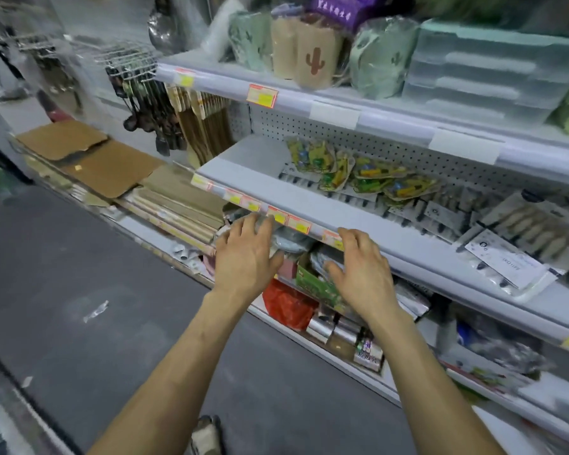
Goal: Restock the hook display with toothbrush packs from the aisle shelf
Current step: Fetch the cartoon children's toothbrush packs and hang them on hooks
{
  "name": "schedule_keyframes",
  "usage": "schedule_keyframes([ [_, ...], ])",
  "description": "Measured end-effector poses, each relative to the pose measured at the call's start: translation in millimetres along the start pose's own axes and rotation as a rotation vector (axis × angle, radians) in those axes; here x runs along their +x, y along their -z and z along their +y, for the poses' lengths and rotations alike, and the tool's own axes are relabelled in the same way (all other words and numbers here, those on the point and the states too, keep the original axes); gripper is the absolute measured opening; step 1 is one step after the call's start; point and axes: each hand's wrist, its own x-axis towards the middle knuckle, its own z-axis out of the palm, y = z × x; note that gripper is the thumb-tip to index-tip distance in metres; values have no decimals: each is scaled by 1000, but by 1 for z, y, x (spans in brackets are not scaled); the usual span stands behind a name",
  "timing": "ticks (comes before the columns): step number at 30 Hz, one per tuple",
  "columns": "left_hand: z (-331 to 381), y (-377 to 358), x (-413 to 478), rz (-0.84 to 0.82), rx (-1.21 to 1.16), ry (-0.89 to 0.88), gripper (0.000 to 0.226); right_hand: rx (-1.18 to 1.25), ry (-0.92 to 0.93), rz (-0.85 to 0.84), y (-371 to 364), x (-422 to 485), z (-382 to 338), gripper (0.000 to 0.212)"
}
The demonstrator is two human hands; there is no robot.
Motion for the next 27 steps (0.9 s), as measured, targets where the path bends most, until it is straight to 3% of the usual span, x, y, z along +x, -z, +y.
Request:
schedule_keyframes([
  [13, -118, -59, 174, -26, -54, -380, 60, 128, -283, 95, -67, 118, -68, 60],
  [20, -110, -139, 268, -84, -124, -444, 53, 221, -413, 214, -106, 209, -23, 55],
  [24, -84, -183, 324, -110, -174, -410, 51, 213, -508, 234, -128, 263, 15, 37],
  [27, -62, -212, 361, -137, -213, -387, 55, 178, -489, 306, -143, 298, 34, 47],
])
